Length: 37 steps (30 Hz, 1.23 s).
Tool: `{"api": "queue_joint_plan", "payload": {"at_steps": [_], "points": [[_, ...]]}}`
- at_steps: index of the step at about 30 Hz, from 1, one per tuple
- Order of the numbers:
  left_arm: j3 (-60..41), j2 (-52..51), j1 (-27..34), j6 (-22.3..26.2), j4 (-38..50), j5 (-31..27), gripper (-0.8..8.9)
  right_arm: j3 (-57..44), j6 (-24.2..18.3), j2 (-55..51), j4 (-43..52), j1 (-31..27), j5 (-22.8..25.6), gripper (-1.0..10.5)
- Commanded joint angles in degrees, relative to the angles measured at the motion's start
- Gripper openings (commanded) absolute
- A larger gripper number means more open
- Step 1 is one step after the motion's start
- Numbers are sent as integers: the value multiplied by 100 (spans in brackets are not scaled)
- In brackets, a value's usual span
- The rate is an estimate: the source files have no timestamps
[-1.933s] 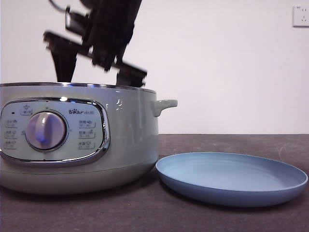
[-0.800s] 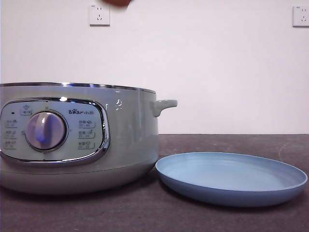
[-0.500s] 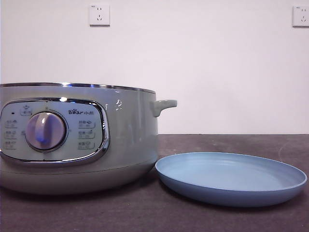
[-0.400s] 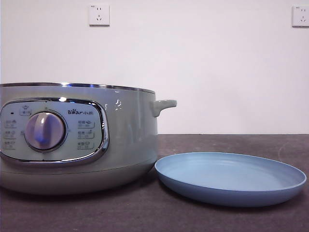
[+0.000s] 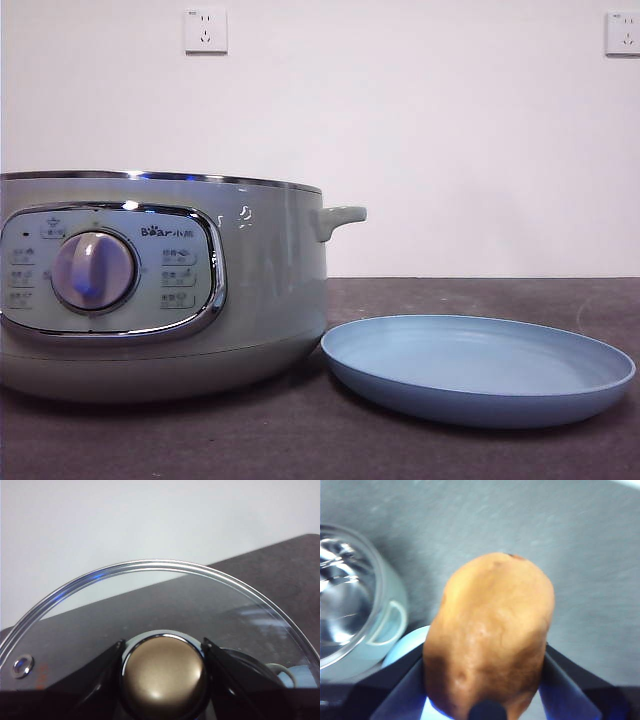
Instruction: Take the potato out from the steamer,put the potato on the plate,close the lid
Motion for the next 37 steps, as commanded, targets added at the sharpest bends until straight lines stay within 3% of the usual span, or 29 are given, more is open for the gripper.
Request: {"api": "queue_joint_plan", "payload": {"at_steps": [1, 5, 9, 13, 33, 35, 37], "points": [[48, 76, -4, 13, 407, 125, -8, -1250, 146, -238, 634, -20, -372, -11], [48, 299, -4, 24, 509, 151, -8, -2704, 398, -339, 1462, -22, -422, -11], [48, 466, -4, 28, 579, 291, -8, -4028, 645, -267, 2568, 2, -826, -12], [48, 605, -4, 33, 651, 317, -9, -4822, 813, -39, 3200, 52, -826, -12], [50, 883, -4, 31, 831, 417, -8, -5217, 802, 1117, 3827, 463, -839, -9], [50, 883, -4, 31, 831, 417, -8, -5215, 804, 1108, 3842, 463, -839, 76], [48, 883, -4, 31, 833, 420, -8, -5215, 828, 1097, 3838, 461, -837, 268]]}}
